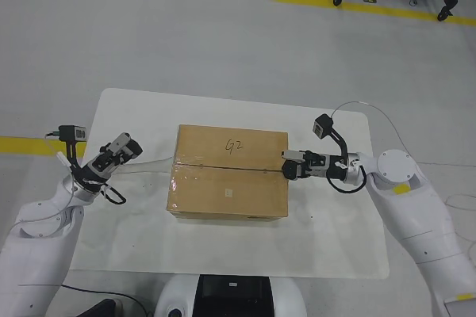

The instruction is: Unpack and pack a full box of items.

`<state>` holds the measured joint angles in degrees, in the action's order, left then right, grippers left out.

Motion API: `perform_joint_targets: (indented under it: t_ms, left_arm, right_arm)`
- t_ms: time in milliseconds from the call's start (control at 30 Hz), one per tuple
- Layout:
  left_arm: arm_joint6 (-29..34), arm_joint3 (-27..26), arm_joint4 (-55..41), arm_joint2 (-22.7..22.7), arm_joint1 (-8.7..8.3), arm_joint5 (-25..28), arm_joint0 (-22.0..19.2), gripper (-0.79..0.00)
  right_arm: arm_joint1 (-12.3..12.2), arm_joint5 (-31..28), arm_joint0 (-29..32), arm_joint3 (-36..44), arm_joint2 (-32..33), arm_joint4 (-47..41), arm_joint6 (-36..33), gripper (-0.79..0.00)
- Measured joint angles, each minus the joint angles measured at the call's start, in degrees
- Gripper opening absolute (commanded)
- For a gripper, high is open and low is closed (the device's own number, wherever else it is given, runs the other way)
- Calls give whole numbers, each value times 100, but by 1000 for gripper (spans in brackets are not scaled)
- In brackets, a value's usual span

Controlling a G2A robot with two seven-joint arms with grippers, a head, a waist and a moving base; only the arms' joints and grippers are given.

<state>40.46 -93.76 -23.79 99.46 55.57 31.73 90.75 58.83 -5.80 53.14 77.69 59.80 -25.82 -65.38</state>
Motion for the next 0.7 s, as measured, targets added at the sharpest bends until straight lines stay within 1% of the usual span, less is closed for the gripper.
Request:
perform_joint_targets:
  t_ms: [600, 667, 700]
  left_arm:
    - [-8, 5, -6, 6, 2, -9, -3, 0]
    - [-209, -30, -8, 35, 21, -127, 0, 0]
    - [-506, -97, 39, 57, 40, -183, 36, 0]
  right_arm:
    - [0, 0, 0, 0, 0, 0, 0, 0]
    - [0, 0, 0, 0, 0, 0, 0, 0]
    - [0, 0, 0, 0, 0, 0, 0, 0]
